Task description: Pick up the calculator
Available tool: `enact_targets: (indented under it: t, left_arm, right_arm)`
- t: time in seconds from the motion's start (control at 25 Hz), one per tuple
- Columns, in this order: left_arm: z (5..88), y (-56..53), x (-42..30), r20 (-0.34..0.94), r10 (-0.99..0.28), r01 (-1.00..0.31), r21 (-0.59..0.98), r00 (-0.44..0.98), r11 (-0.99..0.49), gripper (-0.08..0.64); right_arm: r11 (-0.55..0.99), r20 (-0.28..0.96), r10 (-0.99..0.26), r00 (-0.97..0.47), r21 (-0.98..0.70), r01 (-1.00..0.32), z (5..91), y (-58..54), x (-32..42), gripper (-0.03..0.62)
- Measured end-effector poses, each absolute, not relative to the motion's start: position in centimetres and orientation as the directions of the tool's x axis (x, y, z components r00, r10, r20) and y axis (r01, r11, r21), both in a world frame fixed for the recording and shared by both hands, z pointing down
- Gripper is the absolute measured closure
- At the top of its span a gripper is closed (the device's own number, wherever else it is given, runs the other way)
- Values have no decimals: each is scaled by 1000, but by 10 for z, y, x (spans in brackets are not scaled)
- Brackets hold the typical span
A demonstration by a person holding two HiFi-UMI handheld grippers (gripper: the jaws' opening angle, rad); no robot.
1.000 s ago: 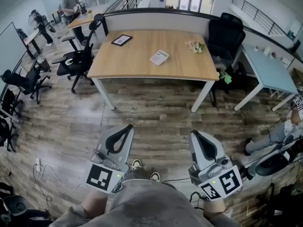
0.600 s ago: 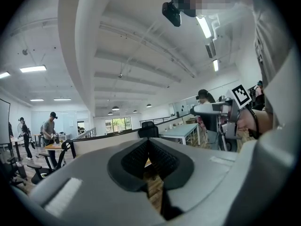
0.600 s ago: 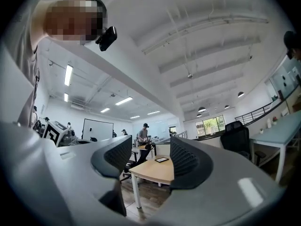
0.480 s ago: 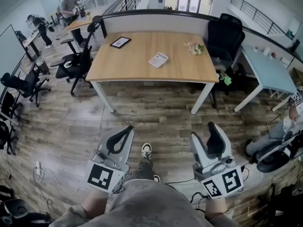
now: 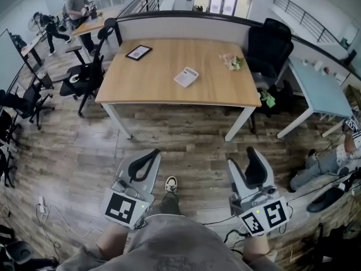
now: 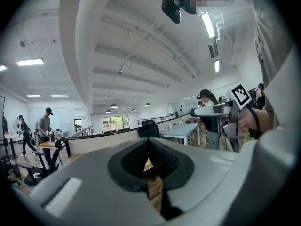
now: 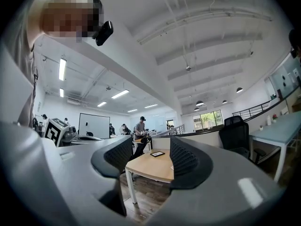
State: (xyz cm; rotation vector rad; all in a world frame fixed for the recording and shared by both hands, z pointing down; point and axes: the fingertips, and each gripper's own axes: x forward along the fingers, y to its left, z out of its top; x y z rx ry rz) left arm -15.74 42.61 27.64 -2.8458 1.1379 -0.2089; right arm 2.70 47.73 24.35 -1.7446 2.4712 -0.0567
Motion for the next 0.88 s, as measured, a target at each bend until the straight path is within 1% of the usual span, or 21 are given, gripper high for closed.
enact_targets:
  t: [0.24, 0.56, 0.76, 0.88]
  left_arm:
    - [274, 362, -154, 96, -680, -672, -104, 727, -733, 558]
    - [290, 258, -156, 146, -666, -659, -101, 731, -745, 558]
    - [306, 197, -155, 159, -636, -613, -173, 755, -771, 558]
    - [324, 169, -157, 192, -624, -601, -169, 757, -781, 558]
  right_arm:
    - [348, 10, -936, -351, -110, -931, 263, 410, 20, 354]
    - [338, 141, -922, -360, -157, -928, 305, 303, 11, 354]
    - [319, 193, -915, -355, -195, -927, 328, 241, 11, 354]
    - [306, 230, -908, -349, -201, -930, 345, 211, 9, 354]
